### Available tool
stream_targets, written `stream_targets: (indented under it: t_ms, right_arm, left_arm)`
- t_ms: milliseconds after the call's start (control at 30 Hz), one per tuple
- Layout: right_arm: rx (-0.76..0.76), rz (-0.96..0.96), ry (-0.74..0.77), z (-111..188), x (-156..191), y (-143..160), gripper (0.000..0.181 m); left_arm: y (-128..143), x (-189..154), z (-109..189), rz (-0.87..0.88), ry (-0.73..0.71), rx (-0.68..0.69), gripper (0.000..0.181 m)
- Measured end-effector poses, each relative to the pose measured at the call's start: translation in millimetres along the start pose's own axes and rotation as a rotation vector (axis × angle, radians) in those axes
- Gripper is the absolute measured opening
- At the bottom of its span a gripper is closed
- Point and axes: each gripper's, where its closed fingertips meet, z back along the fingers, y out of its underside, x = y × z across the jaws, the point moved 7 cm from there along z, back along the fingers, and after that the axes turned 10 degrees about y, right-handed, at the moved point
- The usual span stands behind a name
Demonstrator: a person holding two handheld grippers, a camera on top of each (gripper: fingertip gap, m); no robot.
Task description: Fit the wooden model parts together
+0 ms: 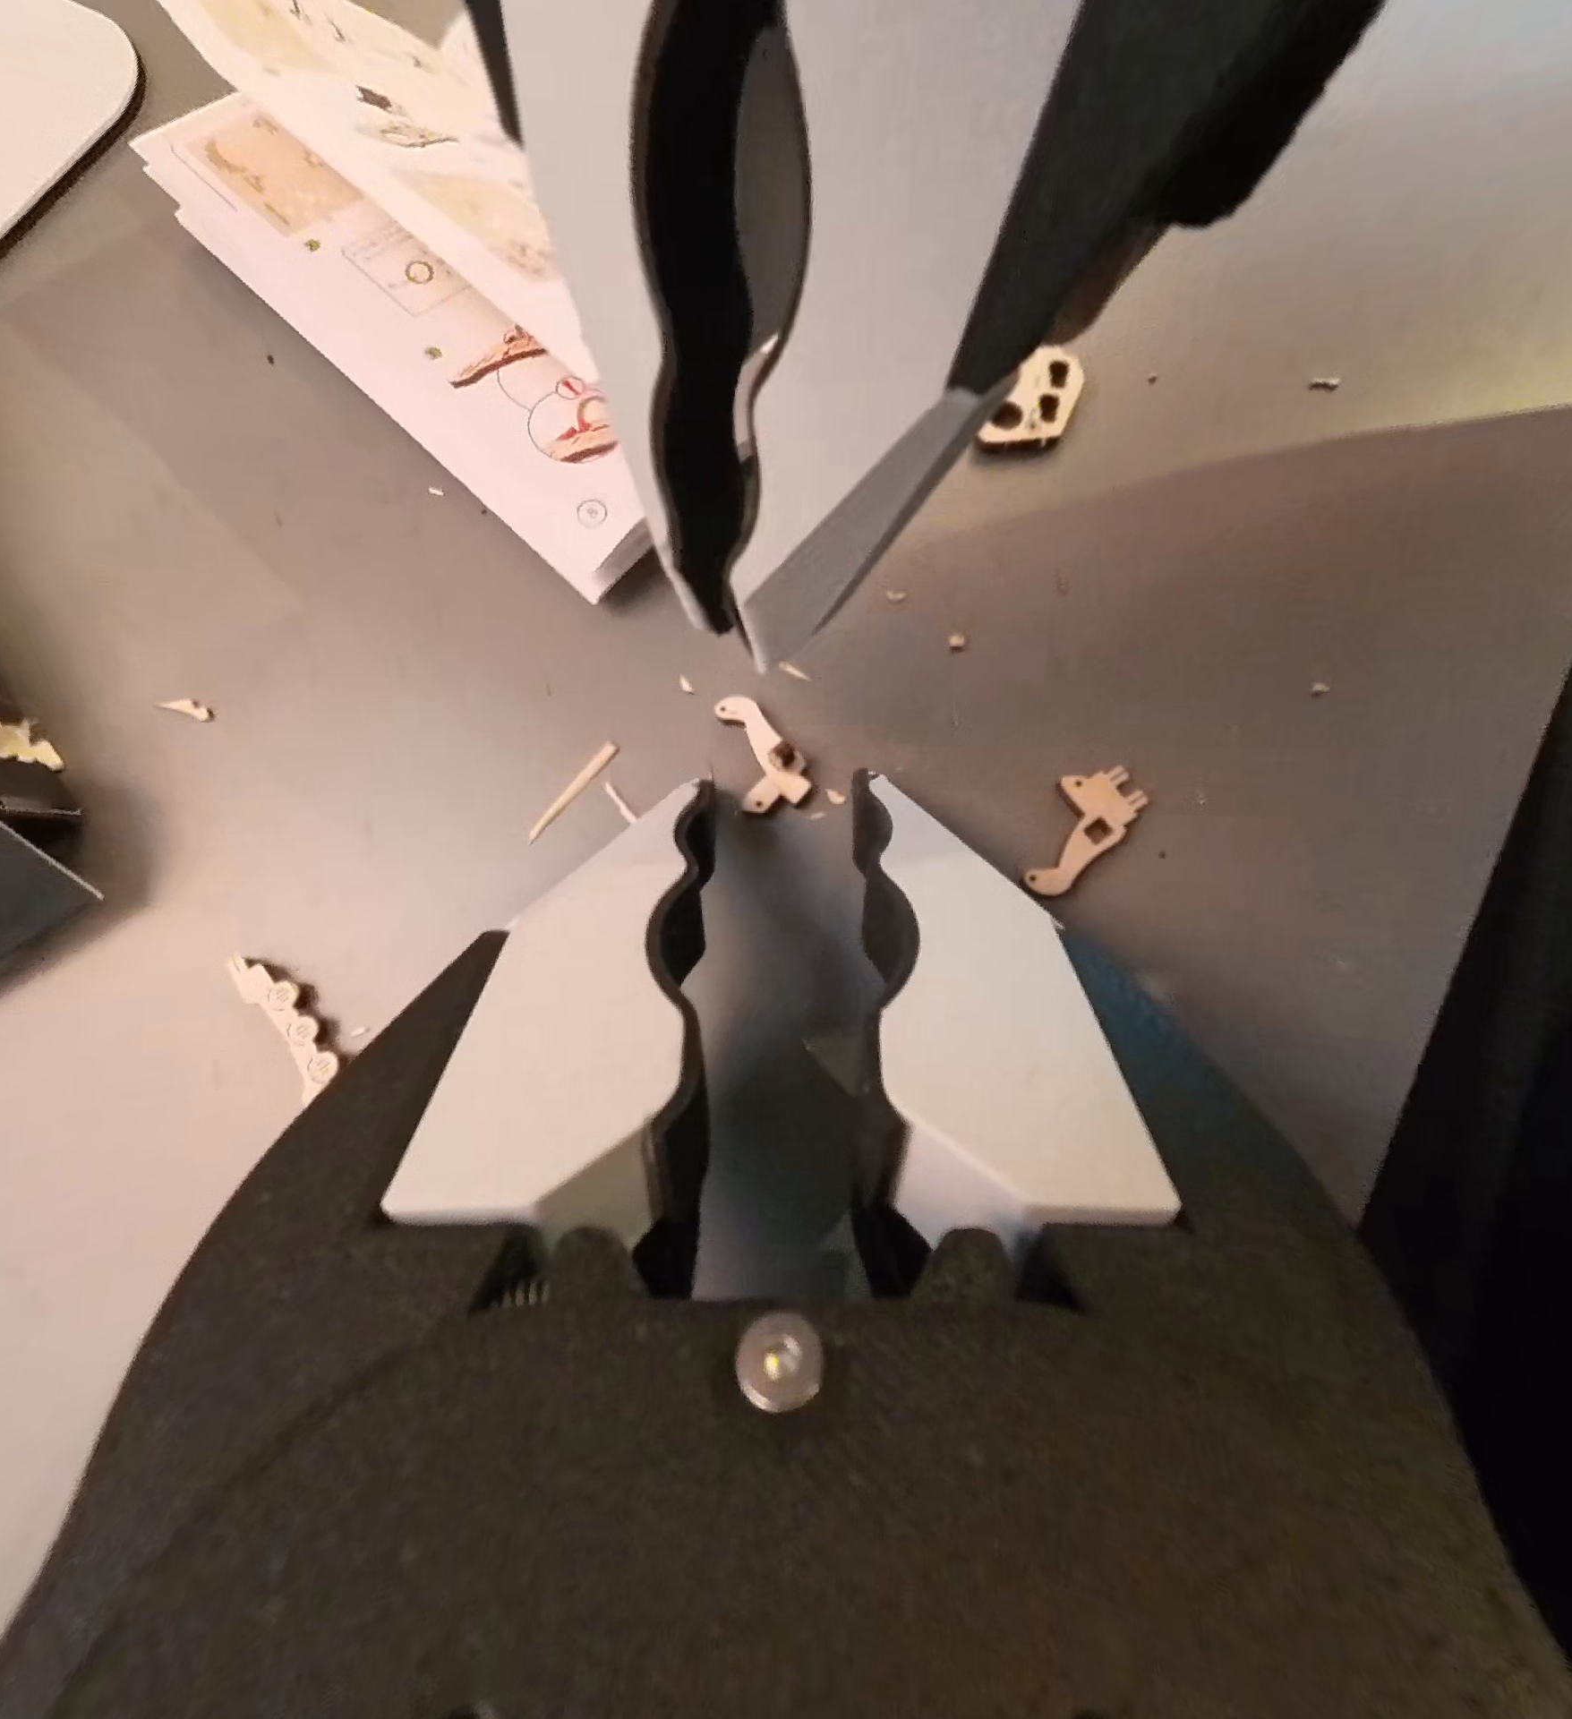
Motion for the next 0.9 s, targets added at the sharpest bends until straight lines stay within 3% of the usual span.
stream_targets:
  t_ms: [167, 467, 700, 833, 900]
  right_arm:
    - [-0.053, -0.058, -0.007, 3.1, -3.6, 15.2, 0.001]
    - [-0.236, -0.201, -0.096, 2.7, -7.0, 22.1, 0.004]
    - [-0.447, -0.384, -0.27, 15.2, -9.8, 11.1, 0.007]
    - [-0.502, -0.443, -0.39, 20.2, -8.5, 5.3, 0.012]
    - [-0.499, -0.445, -0.399, 21.9, -9.6, 4.9, 0.005]
  left_arm:
    - [-1.7, 1.1, -2.0, -0.023, -0.005, 0.005, 0.011]
    - [-3.5, -0.8, 4.5, -0.121, -0.088, -0.02, 0.009]
    - [-15.7, -13.8, 33.1, -0.35, -0.235, -0.102, 0.009]
    - [-19.7, -17.9, 42.2, -0.45, -0.292, -0.101, 0.009]
    - [-20.0, -18.2, 46.4, -0.476, -0.317, -0.11, 0.009]
